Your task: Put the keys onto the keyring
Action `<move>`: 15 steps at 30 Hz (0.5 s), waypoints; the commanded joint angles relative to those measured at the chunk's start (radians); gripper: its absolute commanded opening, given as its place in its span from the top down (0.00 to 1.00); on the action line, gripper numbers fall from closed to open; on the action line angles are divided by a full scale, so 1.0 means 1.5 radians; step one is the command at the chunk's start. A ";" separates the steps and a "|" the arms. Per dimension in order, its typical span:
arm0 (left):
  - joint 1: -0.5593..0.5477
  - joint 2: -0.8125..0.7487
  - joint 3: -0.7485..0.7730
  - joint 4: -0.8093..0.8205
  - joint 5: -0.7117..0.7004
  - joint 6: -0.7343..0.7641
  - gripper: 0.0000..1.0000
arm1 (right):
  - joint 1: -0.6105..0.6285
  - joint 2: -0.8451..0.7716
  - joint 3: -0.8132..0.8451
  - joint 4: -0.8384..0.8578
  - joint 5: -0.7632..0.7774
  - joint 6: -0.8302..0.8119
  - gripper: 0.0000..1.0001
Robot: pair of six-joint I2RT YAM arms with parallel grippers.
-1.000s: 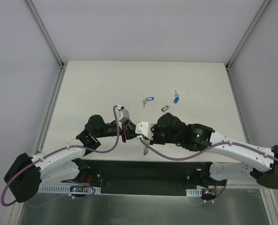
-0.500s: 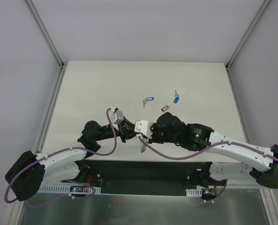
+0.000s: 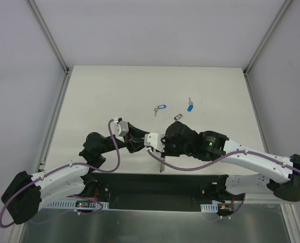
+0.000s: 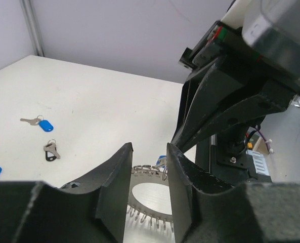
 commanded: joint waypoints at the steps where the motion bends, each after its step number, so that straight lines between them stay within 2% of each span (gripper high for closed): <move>1: -0.002 0.000 0.014 -0.039 0.027 0.065 0.66 | 0.003 0.004 0.045 -0.024 0.000 -0.017 0.99; 7: -0.001 0.056 0.046 -0.063 0.143 0.149 0.64 | 0.003 0.006 0.054 -0.042 -0.003 -0.018 0.99; 10: -0.002 0.083 0.072 -0.087 0.206 0.190 0.68 | 0.004 0.005 0.055 -0.045 -0.003 -0.018 0.99; 15: -0.001 0.121 0.107 -0.122 0.258 0.242 0.73 | 0.004 0.004 0.054 -0.045 -0.005 -0.018 0.99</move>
